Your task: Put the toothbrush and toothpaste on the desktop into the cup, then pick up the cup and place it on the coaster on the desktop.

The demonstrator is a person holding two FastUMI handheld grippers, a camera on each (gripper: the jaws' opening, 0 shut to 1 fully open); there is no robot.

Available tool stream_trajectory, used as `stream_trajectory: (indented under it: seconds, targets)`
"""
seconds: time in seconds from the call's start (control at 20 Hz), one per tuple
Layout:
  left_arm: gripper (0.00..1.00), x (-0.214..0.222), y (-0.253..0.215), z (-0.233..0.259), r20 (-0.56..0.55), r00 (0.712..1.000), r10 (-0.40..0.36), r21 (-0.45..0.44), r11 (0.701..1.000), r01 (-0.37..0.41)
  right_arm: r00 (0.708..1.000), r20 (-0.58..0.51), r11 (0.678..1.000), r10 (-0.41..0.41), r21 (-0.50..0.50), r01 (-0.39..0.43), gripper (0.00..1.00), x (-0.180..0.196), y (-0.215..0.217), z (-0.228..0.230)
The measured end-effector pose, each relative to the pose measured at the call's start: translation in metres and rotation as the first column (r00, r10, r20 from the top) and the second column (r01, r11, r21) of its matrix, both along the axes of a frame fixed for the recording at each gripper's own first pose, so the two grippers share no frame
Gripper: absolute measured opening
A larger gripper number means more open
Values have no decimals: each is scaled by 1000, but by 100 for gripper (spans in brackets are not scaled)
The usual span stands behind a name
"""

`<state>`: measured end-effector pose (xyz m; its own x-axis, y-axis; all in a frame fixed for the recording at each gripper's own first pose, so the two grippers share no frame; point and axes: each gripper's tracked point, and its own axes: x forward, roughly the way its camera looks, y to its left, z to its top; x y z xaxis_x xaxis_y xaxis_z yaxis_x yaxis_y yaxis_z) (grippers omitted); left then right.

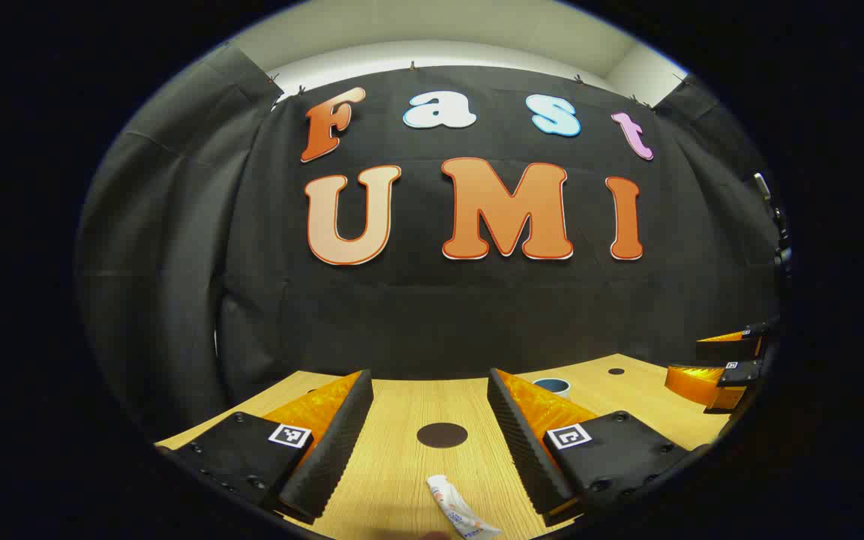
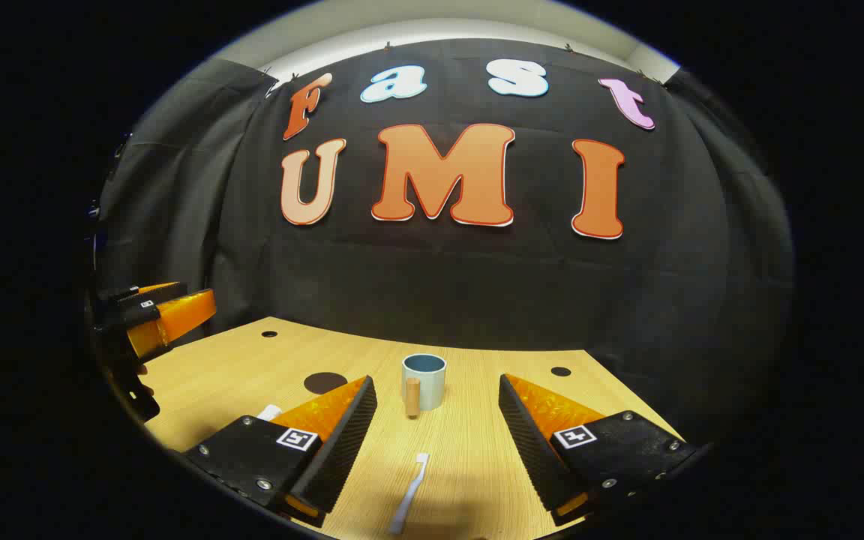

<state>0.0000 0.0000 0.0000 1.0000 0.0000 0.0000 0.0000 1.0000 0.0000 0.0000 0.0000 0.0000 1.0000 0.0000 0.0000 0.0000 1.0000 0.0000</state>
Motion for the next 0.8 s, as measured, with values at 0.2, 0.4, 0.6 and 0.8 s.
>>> stream_trajectory:
  seconds: [0.2,0.4,0.6,0.8]
  targets:
    - [99,0,1,-2,1,1000,6,-9,1000,-6,1000,-2,1000,-1,-7,1,98,0,-1,-4]
    - [98,0,2,-4,-6,1000,9,-12,1000,-10,1000,-25,1000,6,8,-6,98,1,0,-8]
    - [98,1,1,-10,-31,999,12,-13,1000,-12,998,-60,1000,1,15,0,98,3,0,-18]
    - [99,4,-4,-23,-80,997,-7,-17,1000,6,994,-106,999,15,31,-12,98,6,3,-29]
